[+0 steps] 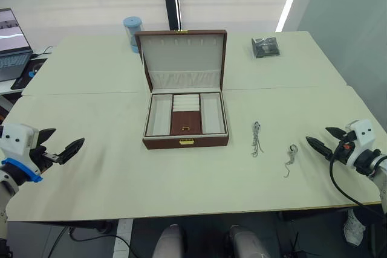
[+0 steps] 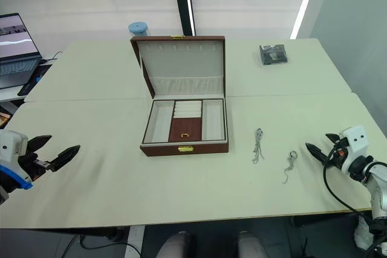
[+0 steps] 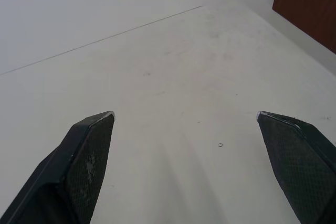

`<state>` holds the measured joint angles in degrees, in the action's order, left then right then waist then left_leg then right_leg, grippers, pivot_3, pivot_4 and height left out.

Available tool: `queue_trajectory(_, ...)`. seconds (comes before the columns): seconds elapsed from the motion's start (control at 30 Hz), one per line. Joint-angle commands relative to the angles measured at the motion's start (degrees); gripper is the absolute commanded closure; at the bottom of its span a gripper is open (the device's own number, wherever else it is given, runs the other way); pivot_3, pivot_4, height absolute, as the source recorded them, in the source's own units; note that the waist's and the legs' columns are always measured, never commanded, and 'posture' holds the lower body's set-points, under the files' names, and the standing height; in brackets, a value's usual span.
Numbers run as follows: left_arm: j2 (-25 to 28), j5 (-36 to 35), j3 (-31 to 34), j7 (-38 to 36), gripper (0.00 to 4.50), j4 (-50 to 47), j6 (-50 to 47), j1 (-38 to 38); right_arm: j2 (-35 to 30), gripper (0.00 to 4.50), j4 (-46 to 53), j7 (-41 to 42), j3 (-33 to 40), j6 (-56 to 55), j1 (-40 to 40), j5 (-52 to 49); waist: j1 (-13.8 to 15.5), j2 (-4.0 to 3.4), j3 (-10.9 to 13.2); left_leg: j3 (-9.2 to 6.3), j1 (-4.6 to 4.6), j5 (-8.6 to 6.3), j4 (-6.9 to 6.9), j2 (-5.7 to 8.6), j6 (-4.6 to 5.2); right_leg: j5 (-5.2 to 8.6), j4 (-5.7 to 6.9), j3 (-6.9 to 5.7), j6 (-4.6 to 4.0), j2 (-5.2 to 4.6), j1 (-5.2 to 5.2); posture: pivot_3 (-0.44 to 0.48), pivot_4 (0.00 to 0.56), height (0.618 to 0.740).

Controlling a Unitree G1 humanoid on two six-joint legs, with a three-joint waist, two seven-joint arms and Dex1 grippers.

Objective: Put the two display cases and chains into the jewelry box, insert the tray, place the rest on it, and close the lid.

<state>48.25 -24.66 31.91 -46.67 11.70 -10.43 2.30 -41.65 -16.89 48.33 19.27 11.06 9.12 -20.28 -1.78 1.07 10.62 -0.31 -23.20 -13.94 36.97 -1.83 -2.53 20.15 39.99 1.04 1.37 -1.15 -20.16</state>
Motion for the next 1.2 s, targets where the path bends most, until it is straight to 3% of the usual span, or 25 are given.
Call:
queue_trajectory(0.03, -1.2, 0.1, 0.4, 0.8, 0.0, -2.9, 1.5, 0.0, 1.0, 0.03, 5.7, 0.0, 3.1, 1.3, -1.4, -4.2, 0.0, 0.0, 0.0, 0.0, 0.0, 0.0, 0.0, 0.0, 0.0, 0.0, 0.0, 0.0, 0.0, 0.0, 0.01, 0.0, 0.15, 0.74)
queue_trajectory(0.2, -4.6, -1.0, -3.9, -0.3, 0.0, -12.8, 0.0, 1.6, 3.4, 0.03, 14.7, -0.8, 3.4, 6.2, -5.4, -8.8, 0.1, 0.0, 0.0, -0.01, 0.0, 0.0, 0.02, 0.01, 0.0, 0.0, 0.0, 0.01, 0.01, -0.02, 0.06, 0.0, 0.15, 0.74)
queue_trajectory(0.5, -7.7, -0.9, -15.1, -4.9, 0.0, -23.9, -0.1, 2.0, 9.1, 0.03, 29.7, -6.9, -1.0, 8.0, -15.1, -7.2, 0.1, 0.01, 0.0, -0.02, 0.06, 0.01, 0.02, 0.02, -0.01, 0.0, 0.01, 0.03, 0.01, 0.01, 0.11, 0.0, 0.15, 0.74)
queue_trajectory(0.83, -9.5, -0.5, -24.9, -10.2, 0.0, -29.7, 2.8, 2.1, 16.9, 0.03, 35.7, -18.3, -3.0, 3.6, -22.5, 0.5, 0.1, 0.0, 0.0, 0.03, 0.2, 0.01, -0.01, 0.03, -0.02, 0.01, 0.0, 0.1, 0.02, 0.04, 0.22, 0.0, 0.15, 0.74)
queue_trajectory(1.2, -11.4, 1.7, -31.1, -10.8, 0.0, -31.9, 4.9, 0.6, 18.6, 0.03, 35.9, -23.8, -8.5, 7.3, -25.1, 6.6, 0.1, 0.1, -0.2, 0.01, 0.3, 0.01, 0.0, 0.0, -0.01, 0.01, 0.01, 0.11, 0.02, 0.08, 0.32, 0.0, 0.15, 0.74)
